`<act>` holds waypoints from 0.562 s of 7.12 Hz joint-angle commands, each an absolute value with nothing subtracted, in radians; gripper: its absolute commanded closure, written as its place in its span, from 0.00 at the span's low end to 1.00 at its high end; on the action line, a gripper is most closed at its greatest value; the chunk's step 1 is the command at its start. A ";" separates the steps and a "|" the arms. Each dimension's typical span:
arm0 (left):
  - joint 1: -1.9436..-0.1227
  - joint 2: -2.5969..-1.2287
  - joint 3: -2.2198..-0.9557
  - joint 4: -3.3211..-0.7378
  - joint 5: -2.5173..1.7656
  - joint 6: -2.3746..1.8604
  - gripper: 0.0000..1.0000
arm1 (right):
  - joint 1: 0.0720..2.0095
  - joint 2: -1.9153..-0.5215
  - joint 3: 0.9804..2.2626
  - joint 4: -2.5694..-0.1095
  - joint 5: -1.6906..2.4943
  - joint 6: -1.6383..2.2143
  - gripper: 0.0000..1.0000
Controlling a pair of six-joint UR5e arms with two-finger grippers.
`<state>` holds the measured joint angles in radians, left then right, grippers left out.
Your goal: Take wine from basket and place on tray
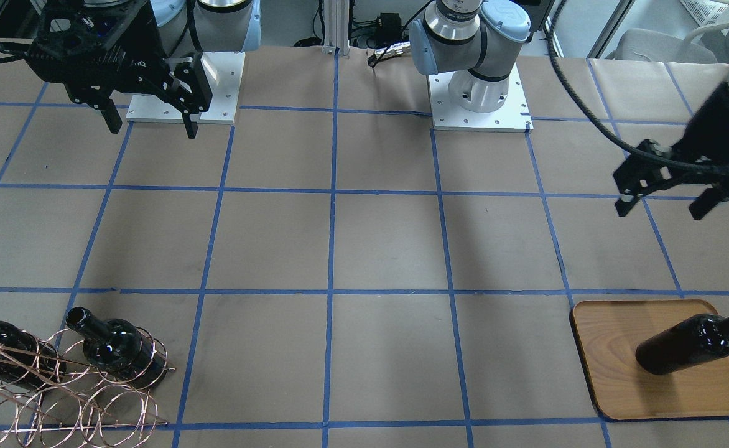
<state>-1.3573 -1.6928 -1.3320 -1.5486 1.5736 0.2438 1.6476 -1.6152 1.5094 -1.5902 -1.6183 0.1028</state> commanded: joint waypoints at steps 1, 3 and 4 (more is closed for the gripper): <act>-1.516 -1.628 -1.382 -1.534 1.588 0.063 0.00 | 1.647 -1.615 1.509 -1.591 -1.618 0.103 0.00; -1.566 -1.579 -1.434 -1.548 1.583 0.063 0.00 | 1.647 -1.615 1.509 -1.589 -1.618 0.103 0.00; -1.565 -1.554 -1.471 -1.560 1.586 0.063 0.00 | 1.647 -1.615 1.509 -1.589 -1.618 0.103 0.00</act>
<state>-1.5541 -1.5853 -1.4303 -1.5468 1.5822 0.0662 1.6475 -1.6153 1.5094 -1.5898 -1.6184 0.1028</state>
